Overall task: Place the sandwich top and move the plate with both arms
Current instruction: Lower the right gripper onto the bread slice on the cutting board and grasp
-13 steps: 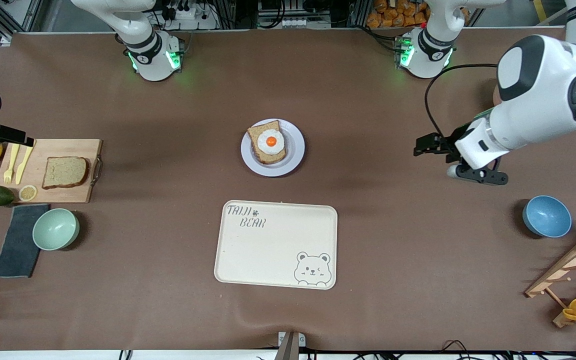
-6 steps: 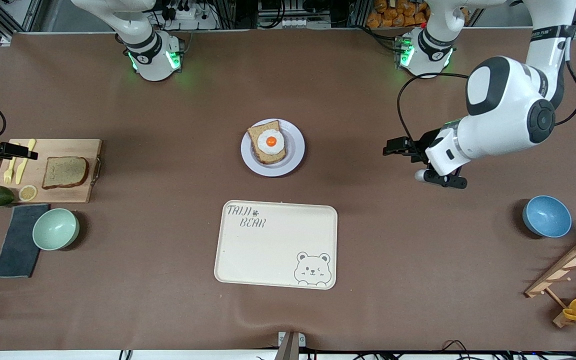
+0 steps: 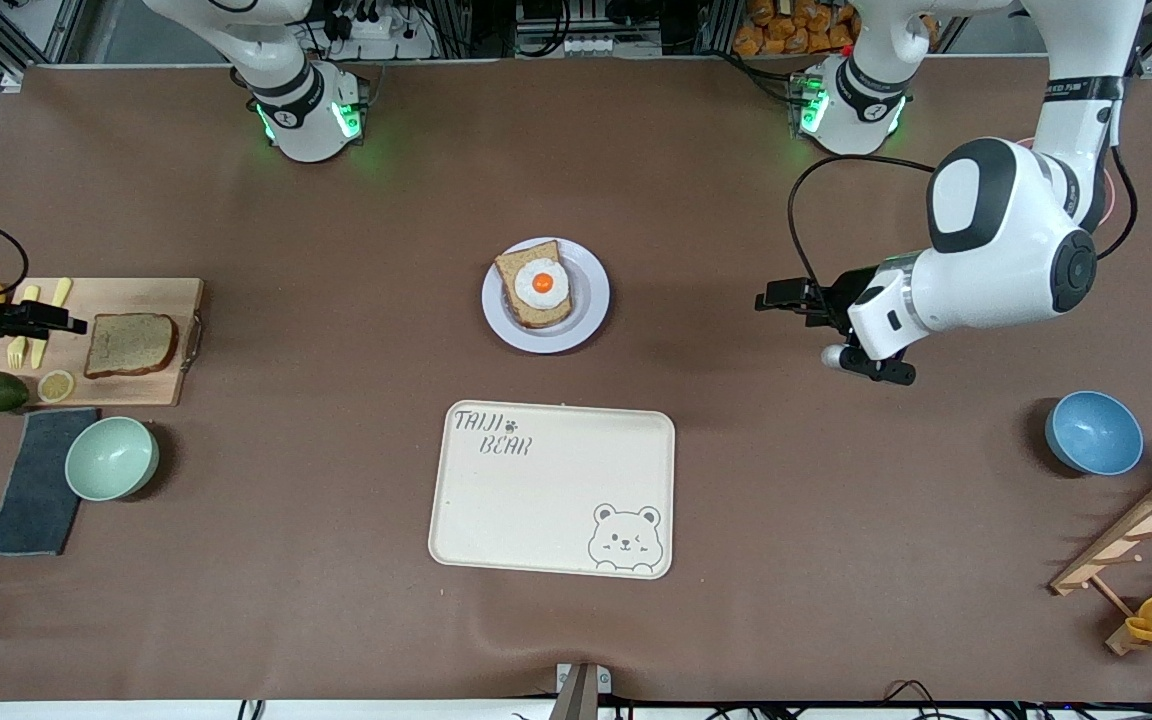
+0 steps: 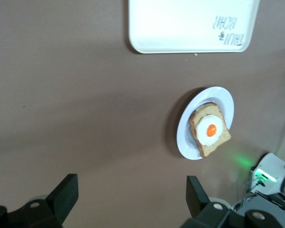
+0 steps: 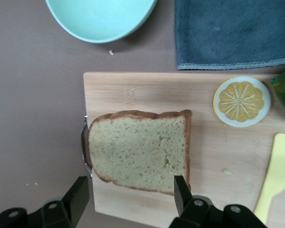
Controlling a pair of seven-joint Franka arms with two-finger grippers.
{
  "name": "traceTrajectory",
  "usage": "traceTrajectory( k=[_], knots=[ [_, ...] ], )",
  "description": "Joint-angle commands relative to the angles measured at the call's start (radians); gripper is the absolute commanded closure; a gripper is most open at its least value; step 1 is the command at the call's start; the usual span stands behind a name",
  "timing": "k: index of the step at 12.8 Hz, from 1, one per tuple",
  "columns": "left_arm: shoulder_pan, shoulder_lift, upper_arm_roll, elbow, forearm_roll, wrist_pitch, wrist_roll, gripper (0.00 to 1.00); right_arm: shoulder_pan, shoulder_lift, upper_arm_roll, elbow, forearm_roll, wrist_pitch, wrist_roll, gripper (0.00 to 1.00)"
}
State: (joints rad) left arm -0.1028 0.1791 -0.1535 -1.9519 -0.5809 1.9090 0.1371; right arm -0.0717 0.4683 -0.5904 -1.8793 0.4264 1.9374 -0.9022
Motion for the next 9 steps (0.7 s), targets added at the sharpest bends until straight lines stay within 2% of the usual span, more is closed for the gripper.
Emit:
traceTrajectory(
  k=[1, 4, 6, 9],
  knots=[
    [0.008, 0.023, -0.003, -0.005, -0.042, 0.013, 0.050, 0.00, -0.008, 0.070, -0.025, 0.029, 0.061, 0.012, -0.089, 0.28],
    [0.008, 0.052, -0.003, -0.005, -0.079, 0.016, 0.097, 0.00, -0.020, 0.084, -0.026, 0.032, 0.063, 0.018, -0.104, 0.38],
    [0.008, 0.071, -0.001, -0.004, -0.099, 0.034, 0.113, 0.00, -0.029, 0.111, -0.026, 0.064, 0.063, 0.018, -0.106, 0.40],
    [0.006, 0.086, -0.001, 0.001, -0.100, 0.039, 0.113, 0.00, -0.055, 0.162, -0.026, 0.078, 0.148, 0.018, -0.199, 0.46]
  ],
)
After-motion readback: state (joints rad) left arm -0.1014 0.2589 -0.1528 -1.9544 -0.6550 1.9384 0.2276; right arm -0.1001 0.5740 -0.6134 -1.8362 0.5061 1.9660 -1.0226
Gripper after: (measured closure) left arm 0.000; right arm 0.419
